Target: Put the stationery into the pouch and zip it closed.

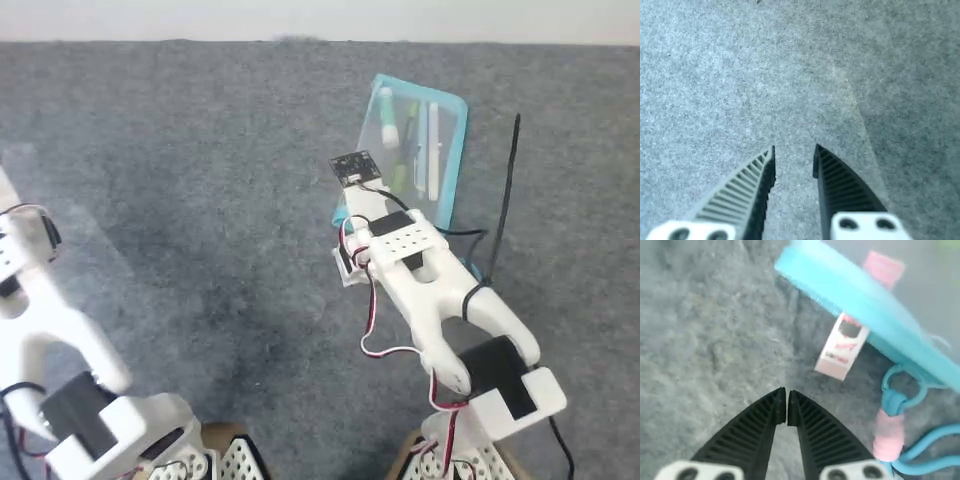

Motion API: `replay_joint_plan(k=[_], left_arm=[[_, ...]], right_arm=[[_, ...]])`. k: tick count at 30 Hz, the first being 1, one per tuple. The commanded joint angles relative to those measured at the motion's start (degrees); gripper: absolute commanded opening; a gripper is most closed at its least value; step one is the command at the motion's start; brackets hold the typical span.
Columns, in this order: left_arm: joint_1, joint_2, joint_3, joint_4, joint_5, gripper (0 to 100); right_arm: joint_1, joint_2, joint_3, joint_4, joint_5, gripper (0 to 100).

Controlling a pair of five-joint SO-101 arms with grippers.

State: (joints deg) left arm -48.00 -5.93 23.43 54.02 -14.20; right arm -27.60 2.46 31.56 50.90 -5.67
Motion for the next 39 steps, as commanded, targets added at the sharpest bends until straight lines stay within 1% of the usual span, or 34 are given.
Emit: replay_joint_plan(k=[1, 17, 23, 29, 32, 35, 39], left_arm=[[-0.26, -3.43, -1.01, -1.58, -0.88, 12], [-0.35, -3.78, -0.84, -1.49, -0.88, 12], [-0.35, -3.43, -0.84, -1.49, -0.88, 12], [-0.18, -3.60, -0.84, -1.58, -0.88, 12], [-0.09, -3.60, -0.84, -1.58, -0.88, 12], [-0.18, -3.43, -0.84, -1.58, -0.88, 12], [-0.18, -3.43, -0.84, -1.58, -0.88, 12]], right_arm=[[1.36, -2.15, -3.43, 0.84, -0.97, 0.6], [5.14, 9.19, -15.21, 1.19, -0.88, 0.6], [5.23, 9.36, -18.64, 1.19, -0.88, 0.6], [8.04, 11.03, -21.19, 1.10, -0.62, 0.6], [8.75, 10.15, -21.36, 3.38, 0.26, 0.6], [7.08, 5.49, -19.34, 5.32, 0.26, 0.6], [5.49, -1.80, -11.78, 2.42, 0.26, 0.6]])
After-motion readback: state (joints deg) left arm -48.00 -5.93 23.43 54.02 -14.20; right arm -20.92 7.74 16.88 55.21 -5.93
